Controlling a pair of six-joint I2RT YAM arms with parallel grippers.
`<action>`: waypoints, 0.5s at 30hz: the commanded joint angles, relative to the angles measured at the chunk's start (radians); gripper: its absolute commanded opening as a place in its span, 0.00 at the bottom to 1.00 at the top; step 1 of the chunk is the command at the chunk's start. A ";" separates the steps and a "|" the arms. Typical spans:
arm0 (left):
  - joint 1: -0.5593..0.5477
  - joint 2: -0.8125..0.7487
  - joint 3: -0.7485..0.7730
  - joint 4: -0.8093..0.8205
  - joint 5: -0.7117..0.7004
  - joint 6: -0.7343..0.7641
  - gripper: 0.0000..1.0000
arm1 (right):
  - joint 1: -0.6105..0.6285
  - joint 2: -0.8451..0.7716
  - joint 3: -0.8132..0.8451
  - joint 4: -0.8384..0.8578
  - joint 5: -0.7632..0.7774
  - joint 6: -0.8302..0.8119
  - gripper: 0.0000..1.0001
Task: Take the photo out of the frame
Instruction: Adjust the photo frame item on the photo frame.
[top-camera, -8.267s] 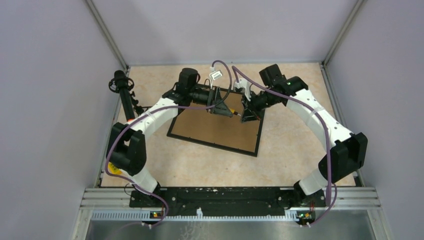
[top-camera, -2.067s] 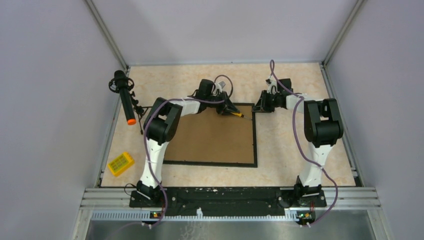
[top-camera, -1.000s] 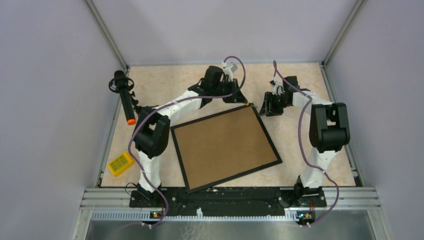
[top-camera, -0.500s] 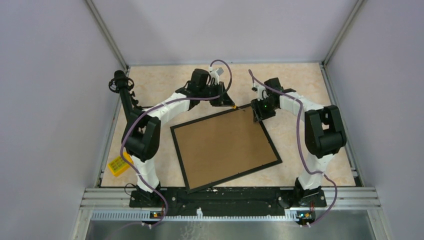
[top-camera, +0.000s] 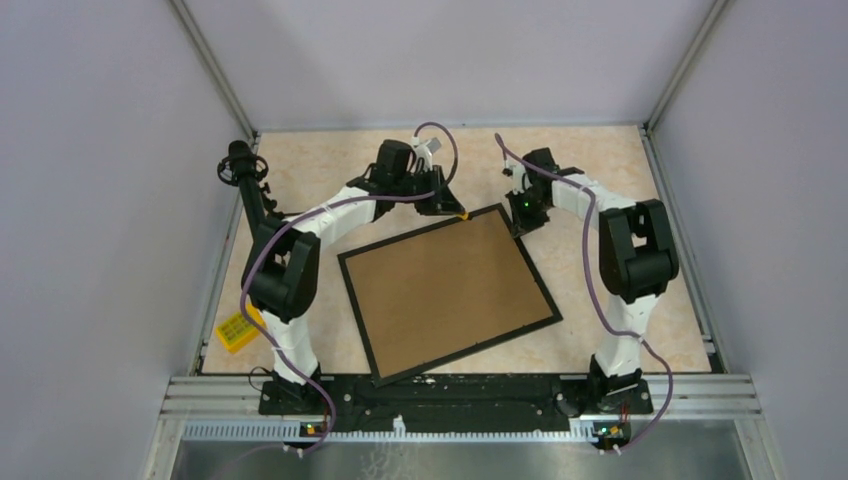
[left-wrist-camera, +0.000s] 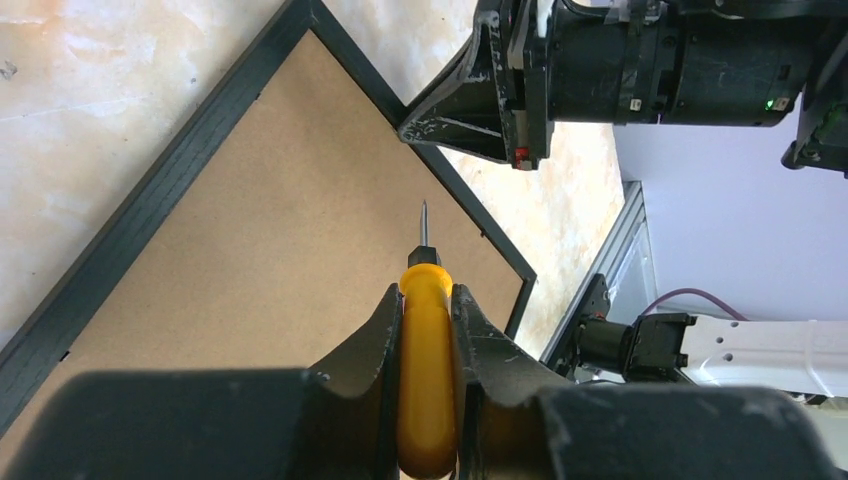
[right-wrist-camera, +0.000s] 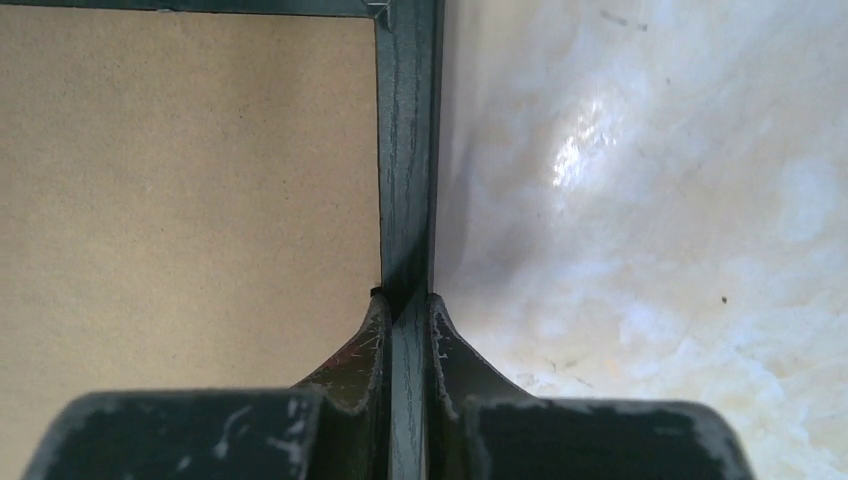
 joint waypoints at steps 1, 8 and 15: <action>0.015 -0.052 -0.007 0.058 0.030 -0.012 0.00 | -0.022 0.138 0.031 0.013 0.016 0.039 0.00; 0.029 -0.051 -0.021 0.065 0.029 -0.008 0.00 | -0.202 0.218 0.092 -0.001 -0.058 0.104 0.00; 0.033 -0.030 -0.009 0.065 0.020 -0.013 0.00 | -0.340 0.177 0.039 0.014 -0.115 0.135 0.00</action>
